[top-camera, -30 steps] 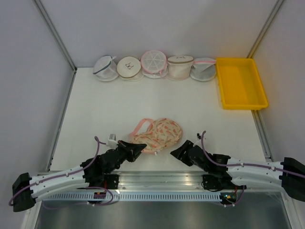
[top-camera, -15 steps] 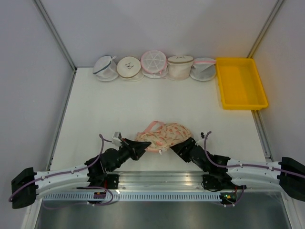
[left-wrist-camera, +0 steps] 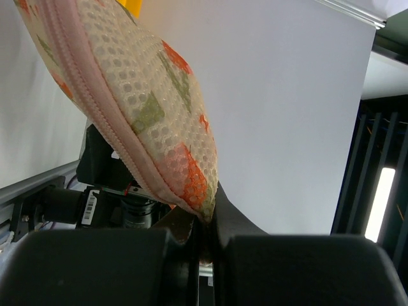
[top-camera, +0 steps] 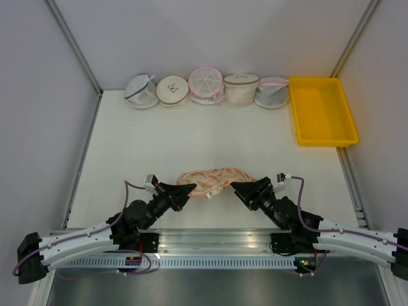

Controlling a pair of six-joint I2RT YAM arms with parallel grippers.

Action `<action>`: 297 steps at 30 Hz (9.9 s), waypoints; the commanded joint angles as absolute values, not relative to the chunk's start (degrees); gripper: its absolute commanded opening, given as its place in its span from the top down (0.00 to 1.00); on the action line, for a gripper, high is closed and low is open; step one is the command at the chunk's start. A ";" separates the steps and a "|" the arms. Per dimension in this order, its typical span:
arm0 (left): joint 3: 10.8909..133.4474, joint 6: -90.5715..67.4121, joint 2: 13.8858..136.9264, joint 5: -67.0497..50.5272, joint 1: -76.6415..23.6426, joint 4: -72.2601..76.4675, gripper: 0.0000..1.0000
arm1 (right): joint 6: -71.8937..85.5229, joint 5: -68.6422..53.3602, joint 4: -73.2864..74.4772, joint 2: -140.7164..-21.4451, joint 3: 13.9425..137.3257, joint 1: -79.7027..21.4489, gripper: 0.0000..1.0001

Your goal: Unzip the laundry bag and remove the bra

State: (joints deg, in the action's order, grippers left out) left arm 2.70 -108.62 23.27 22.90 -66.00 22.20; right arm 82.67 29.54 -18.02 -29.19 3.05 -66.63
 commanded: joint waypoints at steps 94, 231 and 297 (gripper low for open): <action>22.24 -73.48 29.18 8.70 -66.27 -22.24 0.04 | 26.98 25.68 40.03 -102.67 80.43 -67.15 0.23; 42.28 -110.22 70.40 30.41 -66.62 -11.34 0.98 | 48.96 39.99 7.83 -57.48 29.00 -75.85 0.57; 15.38 -51.42 39.65 -6.15 -52.03 -2.46 0.98 | 48.69 31.82 34.63 -53.26 33.92 -75.85 1.00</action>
State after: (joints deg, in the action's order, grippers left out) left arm 16.10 -56.53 41.39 -3.64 -52.66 1.08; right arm 49.78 30.22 28.91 -53.30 32.32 -76.03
